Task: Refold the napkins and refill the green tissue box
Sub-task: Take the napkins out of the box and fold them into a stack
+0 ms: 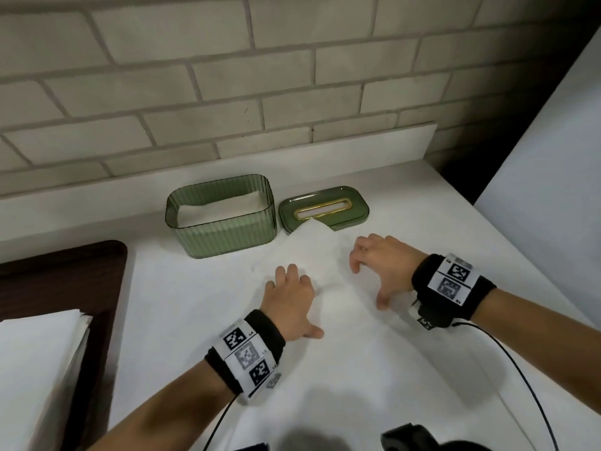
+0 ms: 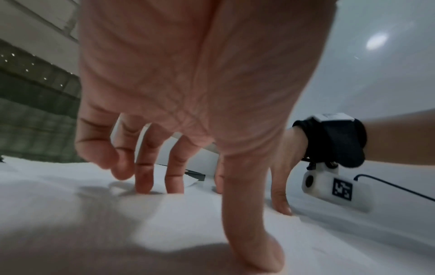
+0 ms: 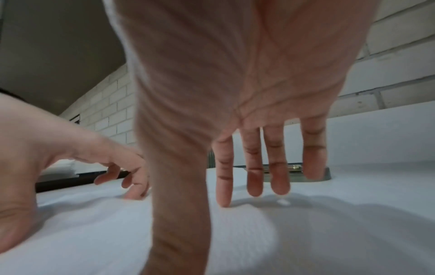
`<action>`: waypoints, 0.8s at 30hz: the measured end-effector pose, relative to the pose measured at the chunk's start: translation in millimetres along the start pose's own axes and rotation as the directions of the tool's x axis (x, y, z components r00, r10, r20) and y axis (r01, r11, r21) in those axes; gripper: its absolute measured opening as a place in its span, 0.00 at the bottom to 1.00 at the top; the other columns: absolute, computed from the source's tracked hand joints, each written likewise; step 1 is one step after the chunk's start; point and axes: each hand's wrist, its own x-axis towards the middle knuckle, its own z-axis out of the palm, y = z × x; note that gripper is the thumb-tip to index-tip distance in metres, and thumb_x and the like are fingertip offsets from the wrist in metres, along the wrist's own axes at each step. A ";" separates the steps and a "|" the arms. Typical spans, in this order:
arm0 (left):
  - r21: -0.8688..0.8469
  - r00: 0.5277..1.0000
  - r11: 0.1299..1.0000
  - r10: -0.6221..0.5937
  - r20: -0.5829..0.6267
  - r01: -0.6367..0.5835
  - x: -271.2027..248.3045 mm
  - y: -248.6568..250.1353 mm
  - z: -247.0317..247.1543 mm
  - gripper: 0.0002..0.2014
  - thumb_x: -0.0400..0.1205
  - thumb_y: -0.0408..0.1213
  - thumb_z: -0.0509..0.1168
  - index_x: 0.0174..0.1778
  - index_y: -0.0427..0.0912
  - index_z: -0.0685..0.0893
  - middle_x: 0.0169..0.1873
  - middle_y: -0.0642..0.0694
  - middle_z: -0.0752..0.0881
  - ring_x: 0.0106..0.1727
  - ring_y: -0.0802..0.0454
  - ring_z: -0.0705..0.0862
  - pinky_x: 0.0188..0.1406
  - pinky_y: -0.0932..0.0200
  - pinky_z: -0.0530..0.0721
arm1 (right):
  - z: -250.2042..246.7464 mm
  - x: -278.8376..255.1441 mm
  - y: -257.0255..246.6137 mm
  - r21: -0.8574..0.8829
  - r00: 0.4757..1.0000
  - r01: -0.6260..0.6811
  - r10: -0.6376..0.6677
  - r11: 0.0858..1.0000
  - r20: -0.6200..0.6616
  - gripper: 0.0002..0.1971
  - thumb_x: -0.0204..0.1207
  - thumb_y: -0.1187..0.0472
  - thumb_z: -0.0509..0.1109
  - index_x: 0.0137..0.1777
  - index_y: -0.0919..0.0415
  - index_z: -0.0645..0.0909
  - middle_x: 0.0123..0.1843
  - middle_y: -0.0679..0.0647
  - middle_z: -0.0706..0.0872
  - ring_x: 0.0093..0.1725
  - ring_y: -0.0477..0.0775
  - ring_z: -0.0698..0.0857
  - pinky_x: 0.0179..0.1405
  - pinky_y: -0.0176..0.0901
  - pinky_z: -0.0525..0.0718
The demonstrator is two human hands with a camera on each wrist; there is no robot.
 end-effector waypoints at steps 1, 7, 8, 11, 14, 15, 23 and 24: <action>-0.008 1.000 1.000 0.002 0.015 -0.002 -0.1 0.3 -1.7 0.36 0.70 0.59 0.74 0.64 0.38 0.74 0.62 0.42 0.69 0.65 0.41 0.66 0.61 0.49 0.71 | -0.5 0.8 -0.7 0.018 1.000 0.001 -0.001 1.000 0.003 0.32 0.51 0.48 0.86 0.54 0.46 0.74 0.60 0.45 0.71 0.59 0.52 0.71 0.54 0.44 0.73; -0.153 0.998 0.987 0.058 0.005 -0.057 -7.8 -1.8 -10.6 0.20 0.72 0.43 0.76 0.51 0.44 0.72 0.47 0.48 0.78 0.54 0.45 0.76 0.51 0.53 0.67 | -0.1 2.4 -6.9 0.072 1.000 -0.009 0.007 0.997 0.028 0.26 0.55 0.55 0.86 0.46 0.49 0.72 0.47 0.45 0.77 0.49 0.53 0.76 0.42 0.44 0.72; -0.227 0.998 0.972 0.061 -0.008 -0.061 -10.2 -4.1 -12.5 0.21 0.72 0.40 0.75 0.51 0.46 0.70 0.45 0.48 0.78 0.51 0.44 0.77 0.48 0.54 0.68 | 0.7 0.3 -6.8 0.133 1.000 -0.011 0.007 0.991 0.030 0.25 0.57 0.57 0.85 0.49 0.48 0.74 0.48 0.46 0.78 0.50 0.53 0.77 0.42 0.45 0.75; -0.500 1.000 0.866 0.019 0.001 -0.016 -14.3 -27.4 -15.2 0.33 0.69 0.43 0.78 0.68 0.47 0.71 0.61 0.46 0.80 0.64 0.44 0.79 0.60 0.53 0.77 | 0.5 -9.5 0.0 0.281 1.000 0.027 -0.022 0.959 -0.022 0.17 0.66 0.56 0.81 0.54 0.48 0.82 0.48 0.43 0.80 0.48 0.48 0.77 0.47 0.44 0.76; -0.755 0.993 0.656 -0.078 -0.085 -0.013 -26.9 -57.7 -17.4 0.36 0.58 0.54 0.81 0.62 0.44 0.85 0.60 0.48 0.88 0.63 0.48 0.85 0.65 0.49 0.82 | -12.6 -25.5 13.8 0.393 0.982 0.123 -0.057 0.911 -0.178 0.05 0.73 0.53 0.76 0.44 0.53 0.87 0.38 0.42 0.86 0.39 0.41 0.79 0.45 0.38 0.76; -0.834 0.984 0.550 -0.127 -0.127 -0.036 -32.5 -66.8 -17.5 0.30 0.58 0.50 0.83 0.56 0.43 0.89 0.53 0.48 0.91 0.57 0.48 0.89 0.60 0.48 0.86 | -19.2 -31.8 16.4 0.442 0.969 0.153 -0.047 0.884 -0.241 0.06 0.75 0.52 0.76 0.42 0.54 0.87 0.35 0.43 0.86 0.36 0.41 0.80 0.42 0.35 0.75; -0.972 0.933 -0.162 -0.345 -0.103 -0.168 -76.5 -72.8 -12.9 0.10 0.84 0.30 0.63 0.56 0.33 0.86 0.51 0.41 0.92 0.48 0.49 0.91 0.44 0.54 0.90 | -48.4 -55.6 -42.9 0.803 0.787 0.544 0.184 0.245 -0.589 0.04 0.77 0.64 0.72 0.48 0.62 0.88 0.39 0.49 0.93 0.35 0.43 0.89 0.32 0.31 0.81; -0.966 0.935 -0.194 -0.340 -0.097 -0.170 -79.7 -70.1 -12.3 0.10 0.85 0.31 0.62 0.56 0.34 0.86 0.50 0.42 0.92 0.47 0.49 0.91 0.45 0.51 0.89 | -47.8 -53.5 -53.7 0.810 0.788 0.559 0.188 0.178 -0.586 0.05 0.78 0.64 0.70 0.48 0.63 0.87 0.38 0.47 0.92 0.35 0.42 0.89 0.33 0.30 0.81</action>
